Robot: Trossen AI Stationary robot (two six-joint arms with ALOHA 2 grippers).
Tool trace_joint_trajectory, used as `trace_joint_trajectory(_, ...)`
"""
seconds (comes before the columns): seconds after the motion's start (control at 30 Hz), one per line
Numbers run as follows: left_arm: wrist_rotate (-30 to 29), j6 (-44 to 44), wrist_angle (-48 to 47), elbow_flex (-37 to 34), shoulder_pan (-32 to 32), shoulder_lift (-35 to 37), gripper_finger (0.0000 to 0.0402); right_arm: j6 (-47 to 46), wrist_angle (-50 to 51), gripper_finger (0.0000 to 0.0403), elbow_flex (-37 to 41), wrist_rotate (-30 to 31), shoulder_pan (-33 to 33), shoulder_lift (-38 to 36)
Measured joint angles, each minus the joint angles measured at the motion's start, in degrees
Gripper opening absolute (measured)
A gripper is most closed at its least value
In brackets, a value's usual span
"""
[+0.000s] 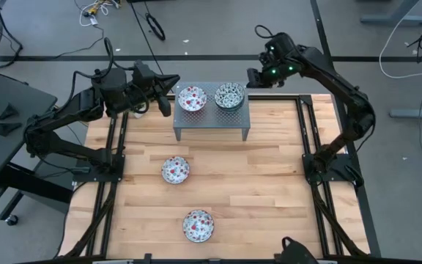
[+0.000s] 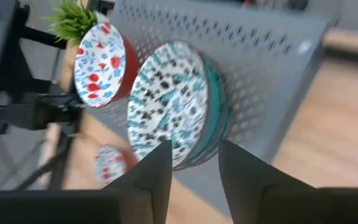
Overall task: Pick & Place Mini bowls
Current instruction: Stack the top blue and white patterned bowl on top of the other blue and white patterned bowls on the shelf
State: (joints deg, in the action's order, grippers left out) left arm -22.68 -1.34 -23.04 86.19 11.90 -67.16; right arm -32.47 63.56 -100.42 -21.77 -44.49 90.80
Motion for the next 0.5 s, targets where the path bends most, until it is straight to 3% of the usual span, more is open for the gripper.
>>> trace_joint_trajectory(0.13,0.01,0.00,0.00,0.00,0.00,0.00,0.0028,7.66,-2.39,0.0116,0.00,3.95,0.11,-1.77)
trace_joint_trajectory(0.5,0.02,0.00,0.00,0.00,0.00,0.00,0.0028,25.65,-8.80,0.0045,-0.02,4.24,0.11,-2.84)
